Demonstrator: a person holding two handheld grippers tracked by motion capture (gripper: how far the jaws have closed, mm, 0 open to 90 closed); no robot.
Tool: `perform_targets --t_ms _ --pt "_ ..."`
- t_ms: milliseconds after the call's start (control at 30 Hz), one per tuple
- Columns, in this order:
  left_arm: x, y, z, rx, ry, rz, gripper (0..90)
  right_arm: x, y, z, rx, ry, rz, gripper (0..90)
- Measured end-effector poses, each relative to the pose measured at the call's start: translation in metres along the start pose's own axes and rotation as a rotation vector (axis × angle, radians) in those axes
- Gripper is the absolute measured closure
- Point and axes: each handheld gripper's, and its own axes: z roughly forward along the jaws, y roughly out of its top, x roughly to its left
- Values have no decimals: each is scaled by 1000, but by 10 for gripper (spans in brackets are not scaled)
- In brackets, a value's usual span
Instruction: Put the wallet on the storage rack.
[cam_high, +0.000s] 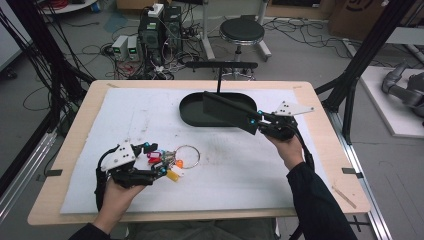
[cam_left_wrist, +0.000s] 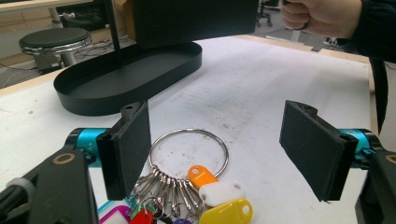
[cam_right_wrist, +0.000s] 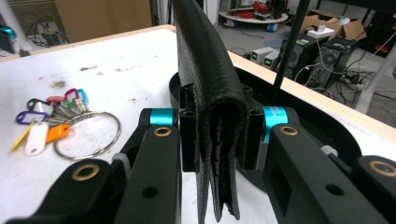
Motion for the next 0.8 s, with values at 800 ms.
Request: perform_targets --t_ms 800 --pt "-2 -1 3 -1 -12 16 249 -13 18 59 44 -55 0 757"
